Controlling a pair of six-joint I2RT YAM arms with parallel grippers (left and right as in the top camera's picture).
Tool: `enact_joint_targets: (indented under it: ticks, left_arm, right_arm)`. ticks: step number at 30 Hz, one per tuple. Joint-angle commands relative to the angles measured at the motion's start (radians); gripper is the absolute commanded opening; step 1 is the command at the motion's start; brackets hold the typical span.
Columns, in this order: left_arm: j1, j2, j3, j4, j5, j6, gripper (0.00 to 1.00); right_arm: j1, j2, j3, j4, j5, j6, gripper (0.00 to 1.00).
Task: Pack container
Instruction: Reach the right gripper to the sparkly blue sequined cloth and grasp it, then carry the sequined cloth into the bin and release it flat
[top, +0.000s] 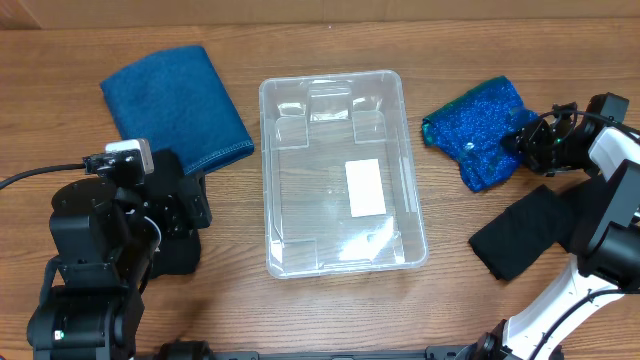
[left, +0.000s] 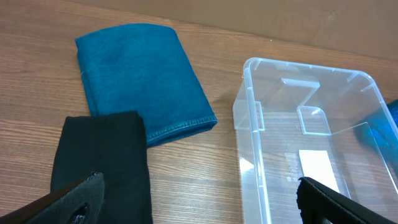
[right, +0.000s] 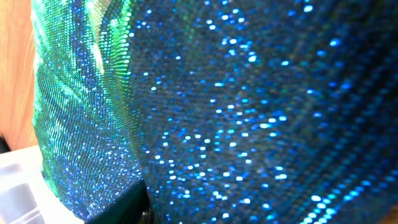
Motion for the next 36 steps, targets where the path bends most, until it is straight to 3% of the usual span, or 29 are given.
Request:
enact_joint_targets:
  ticks: [1,7,13,17,20,27,30,36]
  left_arm:
    - [-0.002,0.0,0.025,0.001,0.01,0.023,1.0]
    - [-0.002,0.0,0.025,0.001,0.01,0.023,1.0]
    - [-0.002,0.0,0.025,0.0,-0.002,0.024,1.0]
    - [-0.002,0.0,0.025,-0.012,-0.002,0.023,1.0]
    - [-0.002,0.001,0.025,-0.017,-0.002,0.023,1.0]
    - [-0.002,0.016,0.024,-0.018,-0.002,0.023,1.0]
    - [-0.002,0.026,0.024,-0.023,-0.002,0.023,1.0]
    - [-0.002,0.051,0.024,-0.024,-0.002,0.023,1.0]
  right_arm:
    - [0.002,0.015,-0.003,0.022,-0.035,0.024,0.04]
    - [0.007,-0.04,0.07,-0.004,-0.272,0.019,0.04]
    - [0.088,-0.368,0.204,-0.146,-0.273,-0.014,0.04]
    - [0.186,-0.571,0.215,-0.203,-0.272,-0.069,0.04]
    - [0.366,-0.66,0.215,-0.275,-0.23,-0.184,0.04]
    - [0.79,-0.51,0.212,-0.412,0.027,-0.513,0.04]
    - [0.848,-0.405,0.212,-0.36,0.128,-0.515,0.04]
    - [0.85,-0.264,0.212,-0.256,0.047,-0.572,0.04]
